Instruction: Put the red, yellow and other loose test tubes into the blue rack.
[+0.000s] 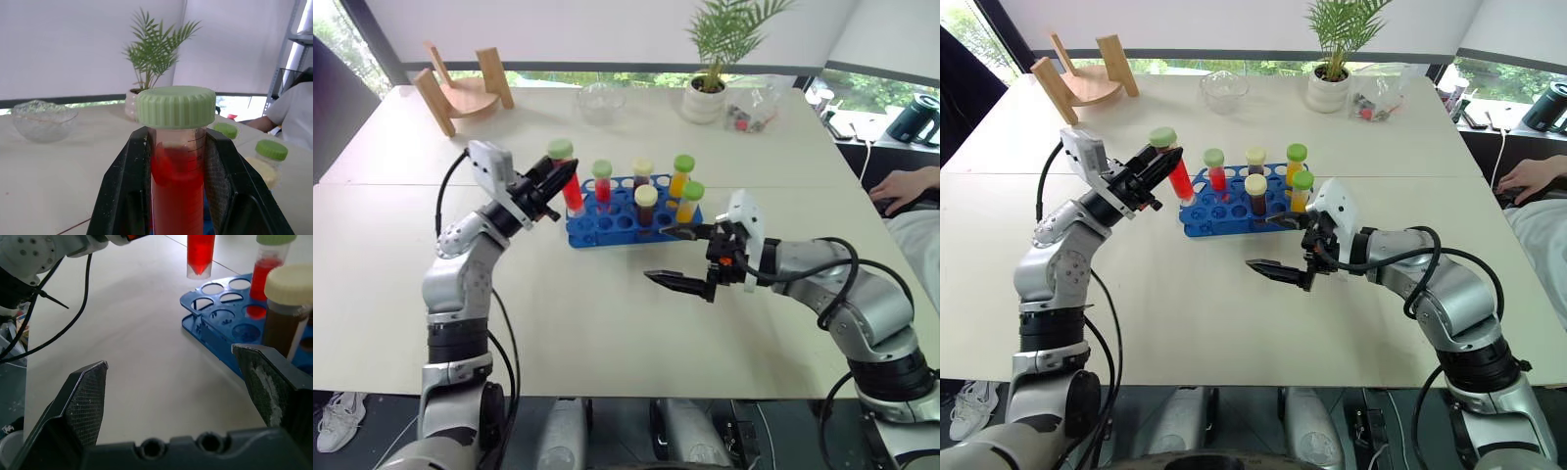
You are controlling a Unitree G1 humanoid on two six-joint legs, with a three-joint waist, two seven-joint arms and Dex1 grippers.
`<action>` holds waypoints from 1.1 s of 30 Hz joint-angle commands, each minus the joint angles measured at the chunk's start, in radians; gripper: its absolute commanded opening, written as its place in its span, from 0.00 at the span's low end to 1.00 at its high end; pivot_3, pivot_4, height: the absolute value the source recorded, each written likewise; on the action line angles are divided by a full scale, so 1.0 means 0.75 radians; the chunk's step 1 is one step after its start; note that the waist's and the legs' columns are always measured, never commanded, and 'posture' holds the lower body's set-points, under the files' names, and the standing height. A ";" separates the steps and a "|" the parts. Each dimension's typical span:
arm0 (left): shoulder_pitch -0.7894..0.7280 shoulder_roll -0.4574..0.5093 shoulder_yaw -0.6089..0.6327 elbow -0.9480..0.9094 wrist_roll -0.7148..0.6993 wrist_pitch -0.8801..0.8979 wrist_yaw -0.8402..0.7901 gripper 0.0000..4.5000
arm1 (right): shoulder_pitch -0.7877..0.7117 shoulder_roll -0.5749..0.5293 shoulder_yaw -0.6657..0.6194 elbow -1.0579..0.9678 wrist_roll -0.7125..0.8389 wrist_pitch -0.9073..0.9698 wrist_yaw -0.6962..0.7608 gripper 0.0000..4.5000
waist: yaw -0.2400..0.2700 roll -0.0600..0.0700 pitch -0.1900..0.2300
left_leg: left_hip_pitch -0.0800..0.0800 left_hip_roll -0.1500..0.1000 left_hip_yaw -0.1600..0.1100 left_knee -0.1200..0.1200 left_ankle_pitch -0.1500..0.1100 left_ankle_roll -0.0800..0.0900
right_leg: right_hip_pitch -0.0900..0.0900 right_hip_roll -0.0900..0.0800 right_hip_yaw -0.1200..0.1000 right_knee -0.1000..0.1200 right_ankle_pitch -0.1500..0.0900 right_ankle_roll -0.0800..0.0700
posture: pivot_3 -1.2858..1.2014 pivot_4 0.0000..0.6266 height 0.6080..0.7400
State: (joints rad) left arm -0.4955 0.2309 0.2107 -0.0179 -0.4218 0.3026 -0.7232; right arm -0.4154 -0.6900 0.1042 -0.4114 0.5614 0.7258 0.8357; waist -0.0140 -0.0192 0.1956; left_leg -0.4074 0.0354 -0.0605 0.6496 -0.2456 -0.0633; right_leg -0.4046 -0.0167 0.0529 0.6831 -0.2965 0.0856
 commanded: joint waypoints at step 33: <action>-0.078 -0.019 -0.186 0.351 0.058 -0.370 -0.086 0.71 | 0.022 0.054 -0.012 -0.045 -0.020 -0.003 -0.062 1.00 | 0.001 0.000 0.000 | 0.000 0.000 -0.001 0.000 0.000 0.000 | 0.000 0.001 0.000 -0.001 0.000 0.000 | 0.52 0.24 1.00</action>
State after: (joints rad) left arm -0.5526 0.2058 0.0622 0.2925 -0.3608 0.0302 -0.7786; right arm -0.4000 -0.6548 0.1141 -0.3981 0.5325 0.7256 0.7888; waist -0.0131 -0.0192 0.1956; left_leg -0.4075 0.0352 -0.0610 0.6493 -0.2456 -0.0632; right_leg -0.4043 -0.0163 0.0527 0.6824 -0.2965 0.0856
